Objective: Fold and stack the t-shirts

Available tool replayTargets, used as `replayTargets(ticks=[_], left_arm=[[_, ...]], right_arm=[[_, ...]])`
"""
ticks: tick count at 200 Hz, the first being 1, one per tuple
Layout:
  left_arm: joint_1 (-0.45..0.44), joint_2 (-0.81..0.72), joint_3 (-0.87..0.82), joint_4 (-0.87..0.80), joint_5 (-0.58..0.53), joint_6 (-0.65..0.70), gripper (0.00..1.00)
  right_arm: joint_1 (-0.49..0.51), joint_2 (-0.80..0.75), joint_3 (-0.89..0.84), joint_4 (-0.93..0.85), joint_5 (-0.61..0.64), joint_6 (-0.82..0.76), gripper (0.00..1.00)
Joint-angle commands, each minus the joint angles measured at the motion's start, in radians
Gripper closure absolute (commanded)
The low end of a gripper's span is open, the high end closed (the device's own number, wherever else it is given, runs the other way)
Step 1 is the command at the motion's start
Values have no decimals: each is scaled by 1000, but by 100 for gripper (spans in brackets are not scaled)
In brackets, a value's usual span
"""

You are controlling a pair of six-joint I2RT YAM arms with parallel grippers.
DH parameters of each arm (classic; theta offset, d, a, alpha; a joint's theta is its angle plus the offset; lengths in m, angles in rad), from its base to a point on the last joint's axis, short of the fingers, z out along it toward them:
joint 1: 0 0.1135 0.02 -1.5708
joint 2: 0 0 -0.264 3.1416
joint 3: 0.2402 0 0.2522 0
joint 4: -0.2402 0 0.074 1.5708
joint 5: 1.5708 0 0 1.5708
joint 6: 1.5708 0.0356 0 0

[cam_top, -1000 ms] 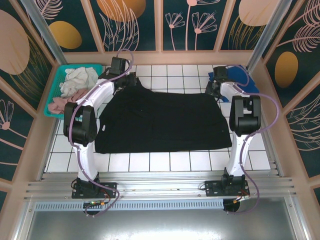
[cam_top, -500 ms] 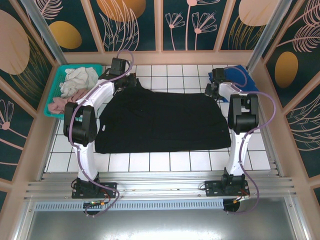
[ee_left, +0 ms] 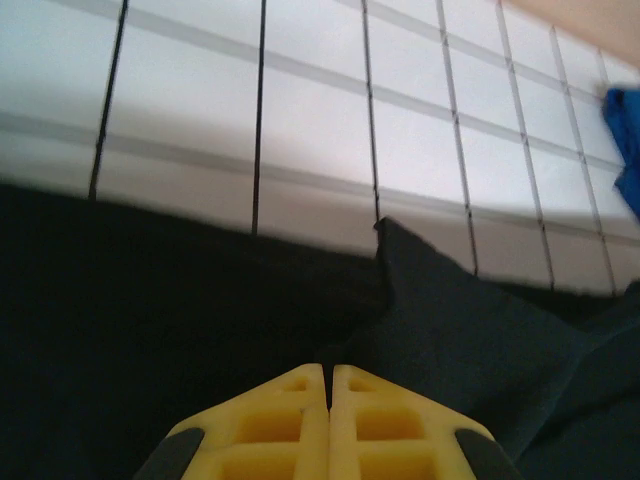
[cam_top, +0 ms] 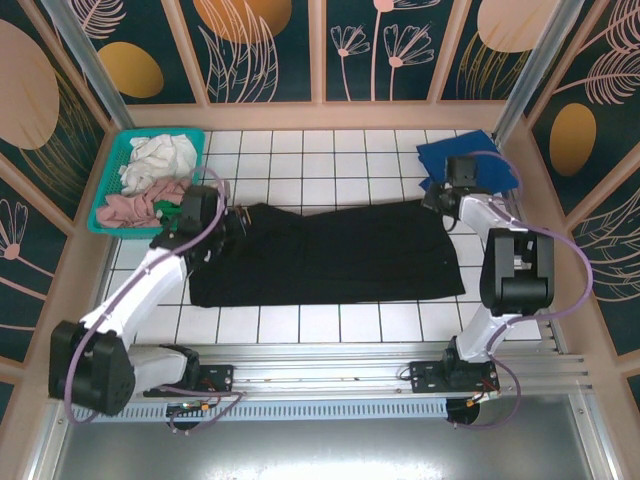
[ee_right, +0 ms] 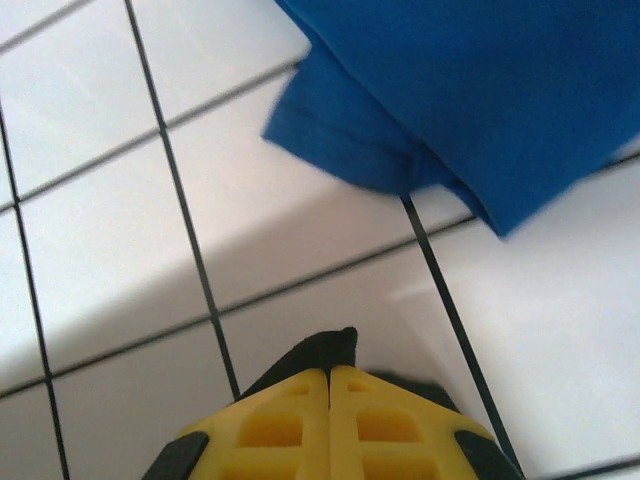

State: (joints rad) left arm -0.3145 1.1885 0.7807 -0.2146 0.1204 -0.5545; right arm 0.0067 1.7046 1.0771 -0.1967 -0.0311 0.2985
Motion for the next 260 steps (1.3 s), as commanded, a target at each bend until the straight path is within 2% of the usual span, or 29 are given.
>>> replayTargets(ticks=[1,13,24,50,77,90,103,125,148,174,202,217,232,247,260], left_arm=[[-59,-54,-124,51,-39,-113,100],[-82,-74,-177,61,-47,-137,100],[-99,-81,-215,68,-59,-149,100],[-125,-84,-276,90,-58,-157,100],[-141,-126,-344,112,-62,-171,100],[-141,-133,-370,104,-78,-175,100],[-141,-129,-388,106,-76,-183,100],[-144,-115,-407,116,-66,-186,100],[-144,-119,-407,101,-73,-183,86],[-144,-146,-418,135,-28,-196,62],[-145,-181,-383,94,-14,-187,46],[-144,-199,-337,49,-64,-173,37],[-145,-177,-274,11,-135,-147,28],[-144,-87,-195,-2,-181,-116,18],[-139,37,-115,6,-220,-69,14]], right_arm=[[-26,-65,-109,78,-66,48,96],[-31,-97,-152,97,-101,59,94],[-33,-115,-173,84,-120,63,88],[-33,-171,-226,27,-119,86,85],[-36,-238,-289,-1,-102,132,70],[-40,-254,-292,-18,-86,155,67],[-39,-263,-278,-32,-122,161,62],[-4,-301,-251,-39,-119,184,60],[55,-350,-234,-42,-81,209,59],[95,-379,-260,17,-79,226,57],[79,-262,-253,31,-15,199,57],[56,-169,-224,7,70,173,58],[27,-96,-188,-6,92,140,58],[10,-46,-155,3,77,117,58],[6,-18,-134,20,77,104,59]])
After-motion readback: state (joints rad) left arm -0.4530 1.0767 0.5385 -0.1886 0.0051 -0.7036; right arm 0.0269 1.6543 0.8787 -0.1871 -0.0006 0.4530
